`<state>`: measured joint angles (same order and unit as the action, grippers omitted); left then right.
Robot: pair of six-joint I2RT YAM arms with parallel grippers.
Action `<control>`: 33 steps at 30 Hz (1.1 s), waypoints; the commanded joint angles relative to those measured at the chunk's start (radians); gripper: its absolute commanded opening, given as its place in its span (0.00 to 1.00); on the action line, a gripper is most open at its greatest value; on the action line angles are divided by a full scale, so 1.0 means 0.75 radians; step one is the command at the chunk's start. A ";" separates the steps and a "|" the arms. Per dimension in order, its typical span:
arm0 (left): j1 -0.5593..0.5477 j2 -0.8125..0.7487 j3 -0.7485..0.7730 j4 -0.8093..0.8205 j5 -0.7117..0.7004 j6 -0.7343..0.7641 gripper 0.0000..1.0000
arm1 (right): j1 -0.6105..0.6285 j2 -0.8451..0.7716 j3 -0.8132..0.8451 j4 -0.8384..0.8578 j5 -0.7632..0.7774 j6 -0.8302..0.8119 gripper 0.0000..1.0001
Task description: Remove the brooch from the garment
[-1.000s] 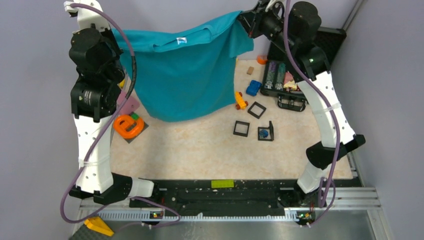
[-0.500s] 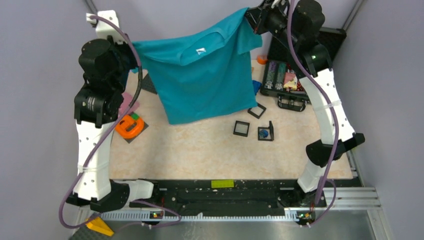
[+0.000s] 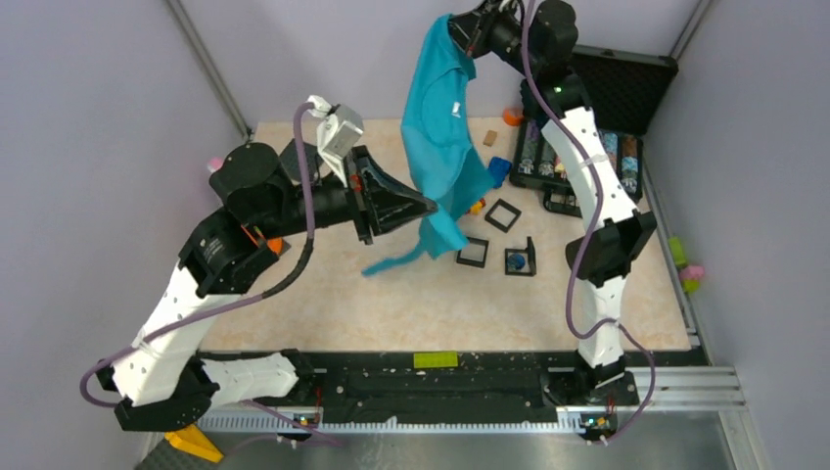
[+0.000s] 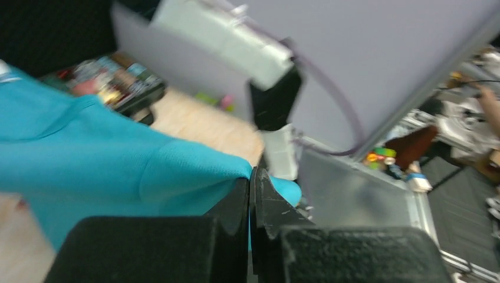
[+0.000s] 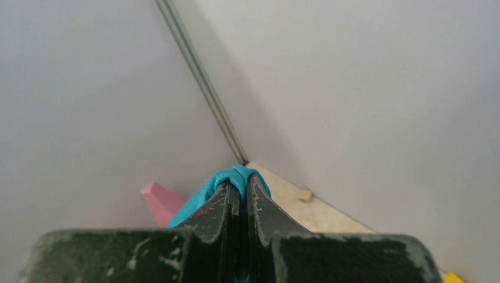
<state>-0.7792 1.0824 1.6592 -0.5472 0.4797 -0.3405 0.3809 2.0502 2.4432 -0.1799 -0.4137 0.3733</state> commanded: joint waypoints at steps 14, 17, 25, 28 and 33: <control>-0.468 0.814 0.944 0.377 0.124 -0.074 0.00 | 0.196 0.080 0.129 0.681 -0.471 0.555 0.00; -0.475 0.845 0.937 0.422 0.094 -0.074 0.00 | 0.228 0.056 0.129 0.729 -0.511 0.602 0.00; -0.476 0.856 0.914 0.413 0.002 -0.035 0.00 | 0.236 0.022 0.123 0.621 -0.478 0.498 0.00; -0.467 0.790 0.891 0.298 -0.095 0.046 0.00 | 0.199 0.008 0.124 0.595 -0.452 0.487 0.00; -0.236 0.538 0.706 0.078 -0.239 0.051 0.00 | 0.059 -0.071 0.075 0.492 -0.378 0.450 0.00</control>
<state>-1.0939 1.6932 2.2940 -0.4019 0.4110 -0.3225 0.5144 2.1117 2.5004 0.2314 -0.7658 0.7551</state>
